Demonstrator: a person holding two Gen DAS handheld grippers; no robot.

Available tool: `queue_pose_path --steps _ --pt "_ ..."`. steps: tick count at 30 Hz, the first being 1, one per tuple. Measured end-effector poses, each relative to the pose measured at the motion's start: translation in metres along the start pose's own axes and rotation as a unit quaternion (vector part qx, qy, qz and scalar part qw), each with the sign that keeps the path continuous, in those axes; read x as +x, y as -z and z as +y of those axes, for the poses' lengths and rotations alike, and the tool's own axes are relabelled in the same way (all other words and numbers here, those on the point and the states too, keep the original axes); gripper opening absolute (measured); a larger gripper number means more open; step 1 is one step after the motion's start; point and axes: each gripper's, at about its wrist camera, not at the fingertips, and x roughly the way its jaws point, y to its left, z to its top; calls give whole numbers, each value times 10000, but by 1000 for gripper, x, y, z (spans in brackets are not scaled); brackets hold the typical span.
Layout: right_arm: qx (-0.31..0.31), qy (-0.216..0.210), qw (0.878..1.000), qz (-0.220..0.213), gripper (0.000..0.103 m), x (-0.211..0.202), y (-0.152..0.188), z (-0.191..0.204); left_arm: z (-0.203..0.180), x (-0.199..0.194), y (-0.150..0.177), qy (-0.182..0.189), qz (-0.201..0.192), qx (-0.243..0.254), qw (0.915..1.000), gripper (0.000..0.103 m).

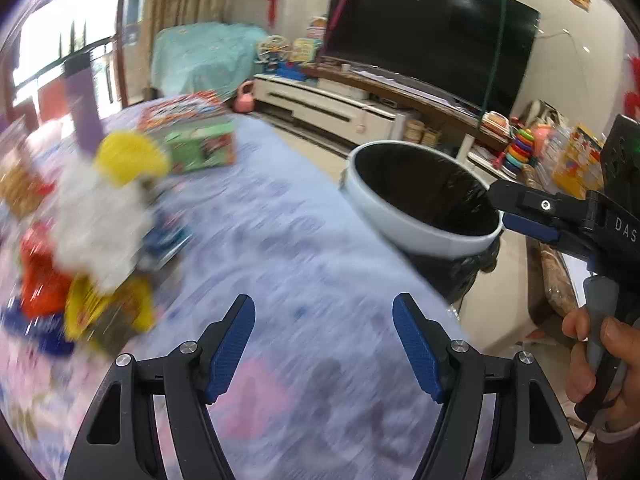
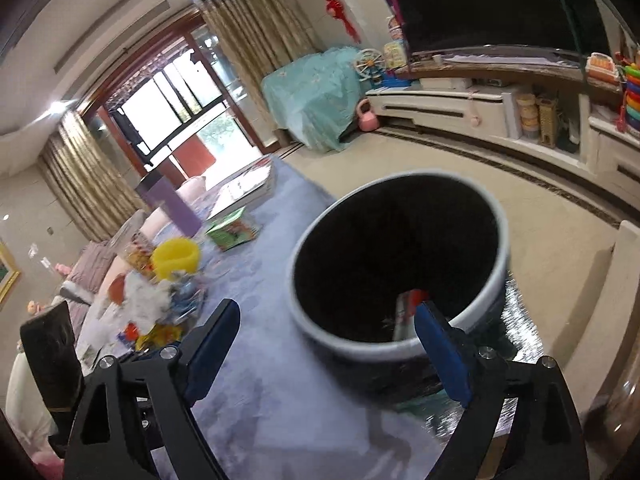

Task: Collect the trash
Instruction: 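Return both tools to the table toward the wrappers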

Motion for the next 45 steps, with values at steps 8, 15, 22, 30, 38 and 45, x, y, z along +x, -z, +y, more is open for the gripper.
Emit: queue_pose_path --steps 8,15,22,30,38,45 --pt "-170 -359 9986 338 91 17 32 42 47 -47 32 -354 30 -603 9975 71" --pt "-366 -597 9961 530 91 27 49 76 82 -79 49 -602 -75 -984 9933 71" --pt "-513 -788 9932 692 91 39 62 107 107 -101 66 -786 -95 -1294 9884 71" --pt "-657 -1002 9893 833 91 55 70 137 125 -96 65 -1003 -48 -1522 9832 71" --pt "-1245 -1043 9823 935 89 83 80 171 145 -85 53 -1159 -21 -1666 9792 71" --pt "-1517 -949 9772 1144 61 115 80 186 164 -65 34 -1215 -23 -1665 9785 71"
